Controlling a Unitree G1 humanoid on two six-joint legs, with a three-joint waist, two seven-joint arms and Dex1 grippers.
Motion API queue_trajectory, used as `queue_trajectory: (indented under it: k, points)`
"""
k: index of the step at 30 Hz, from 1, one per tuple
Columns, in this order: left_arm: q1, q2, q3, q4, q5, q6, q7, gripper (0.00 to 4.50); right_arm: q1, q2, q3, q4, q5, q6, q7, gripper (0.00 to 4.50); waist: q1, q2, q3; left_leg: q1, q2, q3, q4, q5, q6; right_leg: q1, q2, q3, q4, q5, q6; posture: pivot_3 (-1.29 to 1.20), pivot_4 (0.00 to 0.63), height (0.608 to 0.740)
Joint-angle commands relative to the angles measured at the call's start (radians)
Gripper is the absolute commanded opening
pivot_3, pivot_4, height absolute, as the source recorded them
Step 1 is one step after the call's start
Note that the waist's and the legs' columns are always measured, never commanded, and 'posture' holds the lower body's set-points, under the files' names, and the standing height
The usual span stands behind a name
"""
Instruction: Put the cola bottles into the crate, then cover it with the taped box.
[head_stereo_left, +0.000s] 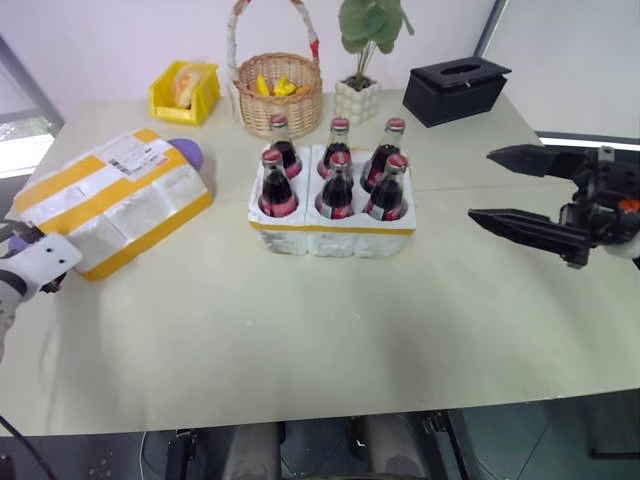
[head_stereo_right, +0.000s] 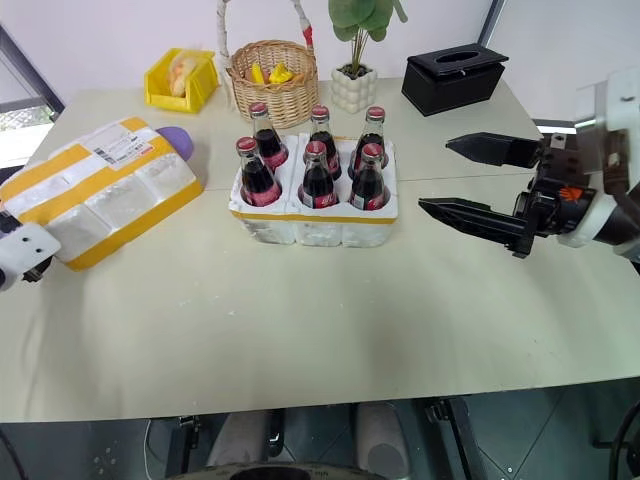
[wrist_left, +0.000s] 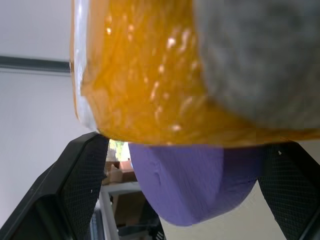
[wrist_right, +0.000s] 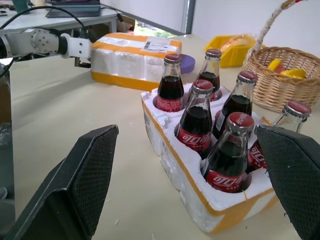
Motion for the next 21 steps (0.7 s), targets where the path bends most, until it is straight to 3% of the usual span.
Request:
queue_trajectory:
  k: [1,12,15,18,21]
  points:
    - [-0.057,-0.017,-0.032,0.072,-0.001,-0.007,0.041,4.50,-0.003,-0.022,-0.056,-0.028,0.025,-0.002,-0.022,4.49,0.002,0.000,0.000,0.000,0.000,0.000,0.000,0.000,0.000,0.000,0.000,0.000,0.000,0.000,0.000,0.00,0.150,0.740]
    - [-0.194,-0.056,-0.115,0.188,0.005,-0.019,0.072,4.50,0.019,-0.031,-0.083,-0.038,0.047,0.004,-0.058,4.49,0.005,-0.002,-0.001,0.001,0.000,0.000,0.001,0.000,0.000,0.002,0.000,0.000,0.000,0.000,0.000,0.00,0.150,0.740]
    - [-0.224,-0.056,-0.127,0.212,0.003,-0.022,0.090,3.66,0.024,-0.033,-0.086,-0.041,0.050,0.005,-0.065,4.50,0.005,-0.002,-0.002,0.001,0.000,0.000,0.001,0.000,0.000,0.002,0.000,0.000,0.000,0.000,0.001,0.00,0.150,0.740]
    - [-0.239,-0.054,-0.137,0.232,0.003,-0.025,0.096,2.09,0.028,-0.036,-0.089,-0.045,0.056,0.005,-0.072,4.50,0.006,-0.002,-0.002,0.001,0.000,0.000,0.001,0.000,0.000,0.002,0.000,0.000,0.000,0.001,0.002,0.00,0.150,0.740]
    - [-0.251,-0.050,-0.146,0.243,0.003,-0.026,0.105,0.79,0.032,-0.035,-0.090,-0.046,0.058,0.003,-0.078,4.50,0.006,-0.002,-0.002,0.001,0.000,0.000,0.001,0.000,0.000,0.003,0.000,0.000,0.000,0.001,0.002,0.00,0.150,0.740]
